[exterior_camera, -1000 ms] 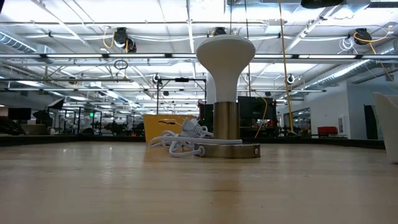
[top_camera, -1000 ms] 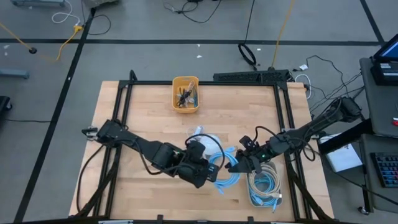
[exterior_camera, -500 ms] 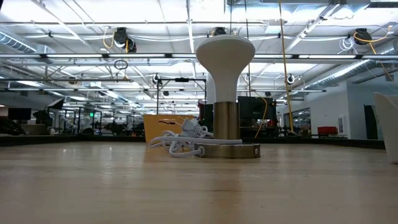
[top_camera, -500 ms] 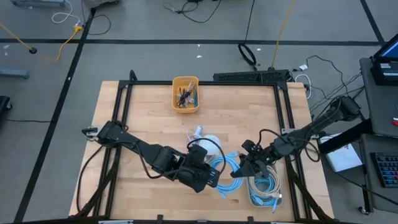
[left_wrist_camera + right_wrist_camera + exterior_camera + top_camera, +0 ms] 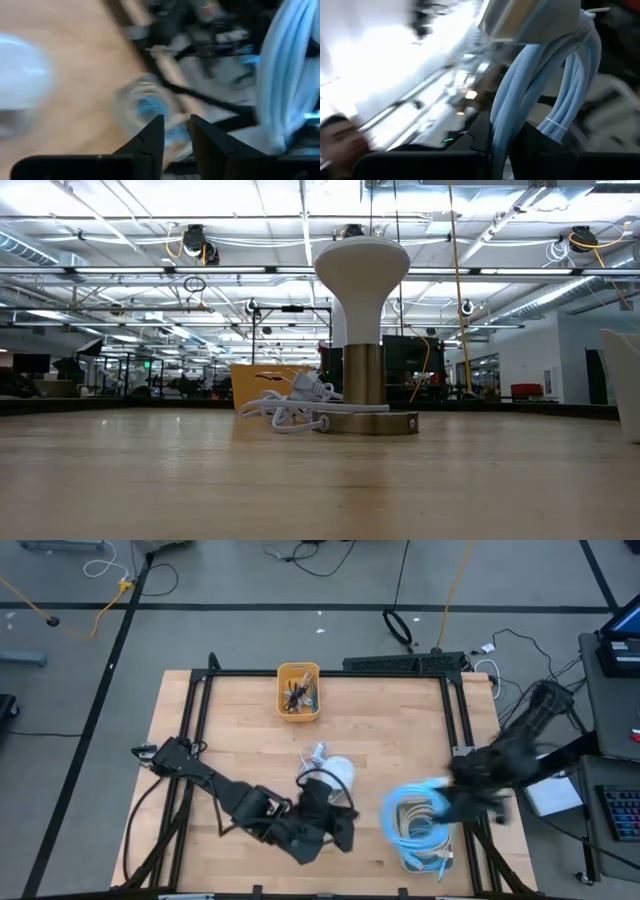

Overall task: Pick & Place USB Port
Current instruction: Put the blue HDMI cable into the gray bin

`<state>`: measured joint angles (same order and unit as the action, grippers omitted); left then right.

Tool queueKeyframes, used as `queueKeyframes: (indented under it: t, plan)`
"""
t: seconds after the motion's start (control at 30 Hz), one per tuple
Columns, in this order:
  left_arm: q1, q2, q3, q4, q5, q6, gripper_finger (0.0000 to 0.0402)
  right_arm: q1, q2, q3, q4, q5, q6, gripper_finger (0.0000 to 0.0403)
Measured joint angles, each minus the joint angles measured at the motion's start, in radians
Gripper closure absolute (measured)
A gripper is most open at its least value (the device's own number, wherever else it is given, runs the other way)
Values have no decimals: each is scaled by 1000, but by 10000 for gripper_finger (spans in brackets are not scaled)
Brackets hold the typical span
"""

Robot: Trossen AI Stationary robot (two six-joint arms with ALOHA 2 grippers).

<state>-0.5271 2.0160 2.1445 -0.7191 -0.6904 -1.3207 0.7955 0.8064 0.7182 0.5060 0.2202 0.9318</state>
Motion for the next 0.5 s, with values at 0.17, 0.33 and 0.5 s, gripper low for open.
queueKeyframes:
  t: [0.17,0.33,0.5]
  plan:
    - [3,-1,0,157,-76,11,275,172,-67,1,63,202,-226,373]
    - [61,0,-92,488,-68,85,237,261,-59,0,131,290,-383,373]
    - [147,5,-254,977,117,171,217,274,-22,0,204,305,-456,373]
